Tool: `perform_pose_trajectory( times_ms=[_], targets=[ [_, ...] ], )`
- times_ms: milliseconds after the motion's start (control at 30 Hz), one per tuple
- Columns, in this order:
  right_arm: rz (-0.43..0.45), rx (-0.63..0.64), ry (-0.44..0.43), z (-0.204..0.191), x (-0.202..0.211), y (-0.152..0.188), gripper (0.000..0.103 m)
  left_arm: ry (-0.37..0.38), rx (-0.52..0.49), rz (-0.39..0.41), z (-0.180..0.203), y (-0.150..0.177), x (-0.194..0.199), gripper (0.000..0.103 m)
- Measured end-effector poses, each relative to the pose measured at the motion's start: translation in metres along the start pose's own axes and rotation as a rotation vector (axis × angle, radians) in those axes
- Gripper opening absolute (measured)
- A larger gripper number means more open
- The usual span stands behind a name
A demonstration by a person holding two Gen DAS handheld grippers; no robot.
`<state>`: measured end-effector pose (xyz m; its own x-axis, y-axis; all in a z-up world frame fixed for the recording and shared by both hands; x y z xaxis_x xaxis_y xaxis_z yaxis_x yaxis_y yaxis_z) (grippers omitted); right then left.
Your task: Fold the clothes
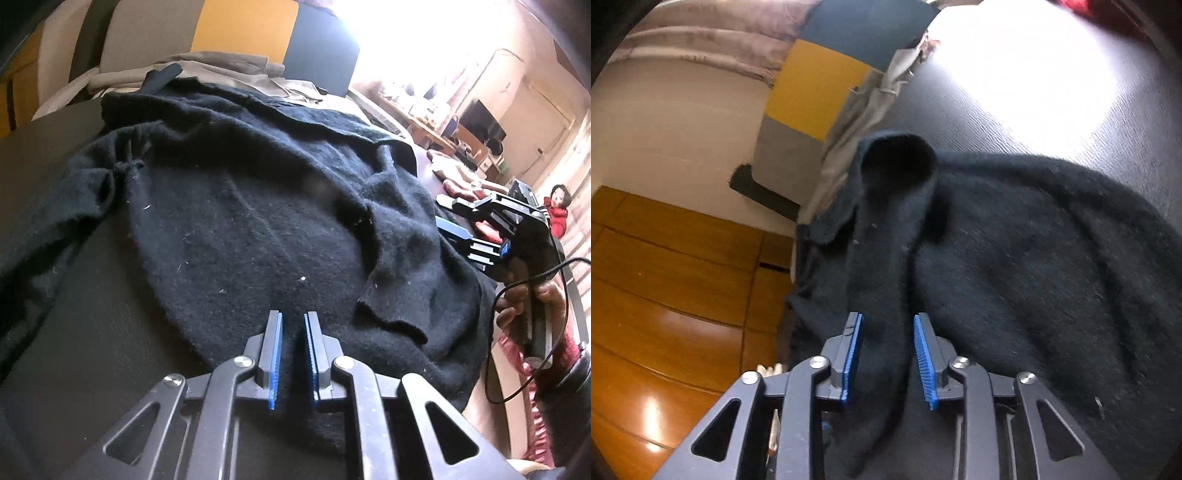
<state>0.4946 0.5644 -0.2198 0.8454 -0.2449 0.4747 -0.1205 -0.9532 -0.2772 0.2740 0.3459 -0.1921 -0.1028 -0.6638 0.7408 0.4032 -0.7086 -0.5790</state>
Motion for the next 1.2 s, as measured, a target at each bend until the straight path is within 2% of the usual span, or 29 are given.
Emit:
perform_pose_trajectory(
  times_ms=[33,100,133,167,200,233,333,433,500,600,733,800,833,900,967,1033,1133,1200],
  targets=[
    [0.007,0.003,0.006,-0.001,-0.001,0.000,0.041,0.003,0.007,0.003,-0.001,0.000,0.000,0.013],
    [0.018,0.031,0.034,-0.004,-0.005,0.005,0.041,0.005,0.010,0.003,-0.001,0.001,0.000,0.013],
    [0.019,0.066,0.064,-0.008,-0.008,0.007,0.037,0.004,0.009,0.002,-0.001,0.001,0.001,0.013],
    [0.017,0.120,0.119,-0.014,-0.013,0.009,0.030,0.003,0.009,0.001,0.000,0.001,0.001,0.013],
    [0.014,0.173,0.175,-0.020,-0.017,0.011,0.006,0.000,0.007,-0.001,0.000,0.001,0.000,0.013],
    [0.011,0.232,0.230,-0.027,-0.021,0.014,0.003,-0.004,0.003,-0.005,0.001,0.001,0.000,0.013],
    [0.003,0.489,0.397,-0.057,-0.026,0.023,0.003,-0.016,-0.020,-0.024,0.004,-0.001,-0.002,0.013],
    [0.010,0.641,0.488,-0.070,-0.018,0.021,0.003,-0.019,-0.042,-0.046,0.005,-0.002,-0.003,0.013],
    [0.025,0.678,0.540,-0.074,-0.013,0.014,0.003,-0.024,-0.051,-0.062,0.002,-0.005,-0.004,0.011],
    [0.050,0.711,0.646,-0.068,-0.005,0.000,0.003,-0.073,-0.093,-0.081,-0.003,-0.009,-0.003,0.008],
    [0.069,0.726,0.842,-0.041,0.001,-0.027,0.003,-0.142,-0.151,-0.106,-0.011,-0.016,-0.001,0.008],
    [0.059,0.711,0.907,-0.025,0.002,-0.037,0.003,-0.224,-0.172,-0.102,-0.025,-0.023,0.001,0.008],
    [0.038,0.692,0.920,-0.016,0.001,-0.042,0.003,-0.268,-0.182,-0.099,-0.033,-0.026,0.002,0.009],
    [0.042,0.648,0.899,-0.006,0.007,-0.047,0.003,-0.291,-0.144,-0.096,-0.051,-0.034,0.007,0.010],
    [0.050,0.597,0.862,-0.005,0.017,-0.050,0.008,-0.306,-0.090,-0.096,-0.063,-0.037,0.016,0.018],
    [0.091,0.568,0.805,-0.012,0.031,-0.050,0.009,-0.287,-0.064,-0.058,-0.064,-0.032,0.032,0.018],
    [0.194,0.678,0.773,-0.045,0.053,-0.037,0.012,-0.215,-0.015,0.000,-0.060,-0.019,0.055,0.018],
    [0.173,0.741,0.679,-0.065,0.058,-0.021,0.016,-0.142,0.024,0.035,-0.057,-0.009,0.069,0.019]
  ],
)
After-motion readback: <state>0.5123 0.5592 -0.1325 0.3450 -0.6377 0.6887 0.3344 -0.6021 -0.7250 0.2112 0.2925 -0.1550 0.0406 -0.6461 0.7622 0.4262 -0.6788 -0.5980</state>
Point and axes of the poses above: each gripper's, at about its wrist camera, not at the fingertips, and x roughly against the way its jaws point, z to its right, y to its underside, the point moved 2 cm from there along -x, roughly the way its jaws point, and after that the axes turned 4 degrees about z, right-handed, at the moved point
